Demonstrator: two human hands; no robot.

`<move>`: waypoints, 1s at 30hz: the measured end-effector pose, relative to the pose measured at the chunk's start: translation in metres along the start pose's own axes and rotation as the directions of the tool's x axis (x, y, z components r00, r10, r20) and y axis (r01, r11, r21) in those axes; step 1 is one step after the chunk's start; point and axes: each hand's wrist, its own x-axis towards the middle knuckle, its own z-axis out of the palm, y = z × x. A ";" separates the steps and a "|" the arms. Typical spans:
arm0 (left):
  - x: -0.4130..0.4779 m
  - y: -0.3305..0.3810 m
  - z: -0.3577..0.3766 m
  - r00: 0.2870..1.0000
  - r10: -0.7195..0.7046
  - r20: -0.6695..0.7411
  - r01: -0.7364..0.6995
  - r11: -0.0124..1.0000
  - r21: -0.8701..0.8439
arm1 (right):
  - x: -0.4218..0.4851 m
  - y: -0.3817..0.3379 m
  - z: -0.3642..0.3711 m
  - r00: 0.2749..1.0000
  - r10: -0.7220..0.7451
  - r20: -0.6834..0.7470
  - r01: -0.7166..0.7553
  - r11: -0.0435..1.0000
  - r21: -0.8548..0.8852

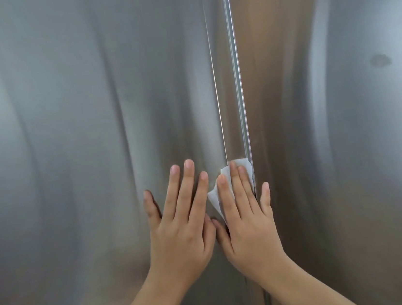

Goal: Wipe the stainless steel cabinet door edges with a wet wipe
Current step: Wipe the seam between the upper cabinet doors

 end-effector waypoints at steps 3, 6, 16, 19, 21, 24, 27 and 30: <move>-0.028 0.009 0.003 0.999 -0.030 0.034 0.030 1.000 -0.010 | -0.036 -0.002 0.004 0.999 0.001 0.035 0.000 1.000 -0.020; -0.054 0.017 0.003 0.995 -0.078 0.066 0.080 0.996 -0.032 | -0.072 -0.005 0.007 0.996 0.007 0.085 -0.004 1.000 -0.030; -0.142 0.040 -0.002 0.966 -0.058 0.251 0.069 0.997 -0.034 | -0.166 -0.017 0.005 0.945 0.054 0.322 -0.053 0.999 -0.013; -0.170 0.046 -0.004 0.949 -0.064 0.308 0.078 0.996 -0.034 | -0.189 -0.017 0.004 0.922 0.046 0.383 -0.043 0.999 -0.017; -0.186 0.051 -0.006 0.934 -0.069 0.352 0.089 0.995 -0.042 | -0.204 -0.017 0.001 0.905 0.045 0.422 -0.042 0.999 -0.017; -0.205 0.057 -0.009 0.911 -0.078 0.406 0.105 0.993 -0.044 | -0.224 -0.021 -0.003 0.868 0.060 0.494 -0.055 0.998 -0.024; -0.217 0.061 -0.012 0.902 -0.081 0.423 0.111 0.993 -0.048 | -0.244 -0.026 -0.006 0.831 0.082 0.550 -0.080 0.996 -0.026; -0.217 0.064 -0.013 0.906 -0.102 0.412 0.136 0.989 -0.053 | -0.263 -0.032 -0.009 0.782 0.110 0.613 -0.113 0.993 -0.034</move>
